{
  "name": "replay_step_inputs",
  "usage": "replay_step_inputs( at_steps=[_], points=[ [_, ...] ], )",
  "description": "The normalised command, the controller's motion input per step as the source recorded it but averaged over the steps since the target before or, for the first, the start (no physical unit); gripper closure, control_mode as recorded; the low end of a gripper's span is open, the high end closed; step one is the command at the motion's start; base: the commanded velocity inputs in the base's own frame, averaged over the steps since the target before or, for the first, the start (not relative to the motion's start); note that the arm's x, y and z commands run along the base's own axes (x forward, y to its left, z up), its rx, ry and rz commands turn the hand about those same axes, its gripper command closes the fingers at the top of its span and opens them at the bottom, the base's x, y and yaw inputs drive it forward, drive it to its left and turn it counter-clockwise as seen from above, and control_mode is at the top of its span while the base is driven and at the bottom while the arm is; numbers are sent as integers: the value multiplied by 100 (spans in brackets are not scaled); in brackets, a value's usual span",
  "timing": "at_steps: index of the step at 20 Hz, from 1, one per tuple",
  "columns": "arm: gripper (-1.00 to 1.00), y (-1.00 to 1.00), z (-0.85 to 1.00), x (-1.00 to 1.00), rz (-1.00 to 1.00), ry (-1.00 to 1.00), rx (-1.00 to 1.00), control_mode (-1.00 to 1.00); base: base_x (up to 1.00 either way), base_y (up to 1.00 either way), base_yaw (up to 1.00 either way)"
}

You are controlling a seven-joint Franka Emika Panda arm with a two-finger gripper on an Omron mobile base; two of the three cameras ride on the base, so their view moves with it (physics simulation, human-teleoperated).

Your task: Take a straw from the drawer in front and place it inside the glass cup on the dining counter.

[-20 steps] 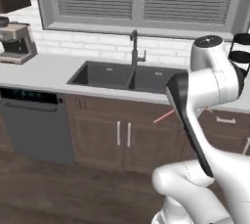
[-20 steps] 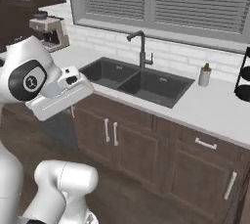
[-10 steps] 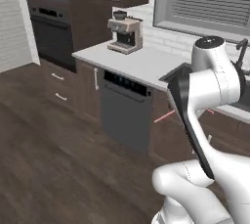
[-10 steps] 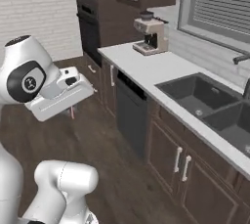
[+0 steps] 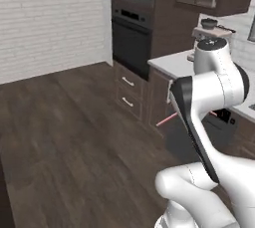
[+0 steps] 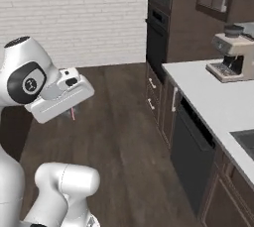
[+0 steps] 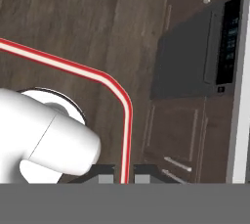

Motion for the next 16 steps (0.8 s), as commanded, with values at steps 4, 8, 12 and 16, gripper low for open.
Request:
replay_step_inputs(
  at_steps=[4, 8, 12, 16],
  points=[
    [100, 0, 0, 0, 0, 0, 0, 100, 100, 1, 42],
    [100, 0, 0, 0, 0, 0, 0, 100, 100, 0, 39],
    [100, 0, 0, 0, 0, 0, 0, 100, 100, 0, 38],
    [100, 0, 0, 0, 0, 0, 0, 100, 100, -1, 34]
  ],
)
